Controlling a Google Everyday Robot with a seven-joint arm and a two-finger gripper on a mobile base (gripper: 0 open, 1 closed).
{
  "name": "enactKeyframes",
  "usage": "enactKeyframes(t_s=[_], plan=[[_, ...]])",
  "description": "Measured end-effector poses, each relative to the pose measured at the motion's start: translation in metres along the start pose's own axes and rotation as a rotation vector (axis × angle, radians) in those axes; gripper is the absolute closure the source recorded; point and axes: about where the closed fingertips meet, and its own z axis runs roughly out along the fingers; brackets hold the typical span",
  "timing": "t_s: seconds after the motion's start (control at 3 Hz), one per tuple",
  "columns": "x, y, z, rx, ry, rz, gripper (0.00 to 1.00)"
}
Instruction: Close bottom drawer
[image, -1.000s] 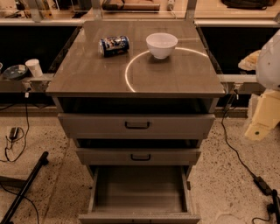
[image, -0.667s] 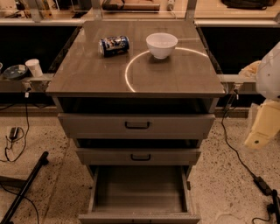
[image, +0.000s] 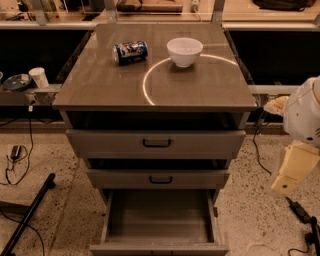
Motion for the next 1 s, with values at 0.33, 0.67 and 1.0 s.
enactKeyframes(t_s=[0.33, 0.67, 1.0], plan=[[0.001, 0.008, 0.011, -0.022, -0.01, 0.002, 0.0], [0.0, 0.019, 0.029, -0.058, -0.035, 0.003, 0.0], [0.002, 0.028, 0.047, -0.084, -0.044, 0.007, 0.0]])
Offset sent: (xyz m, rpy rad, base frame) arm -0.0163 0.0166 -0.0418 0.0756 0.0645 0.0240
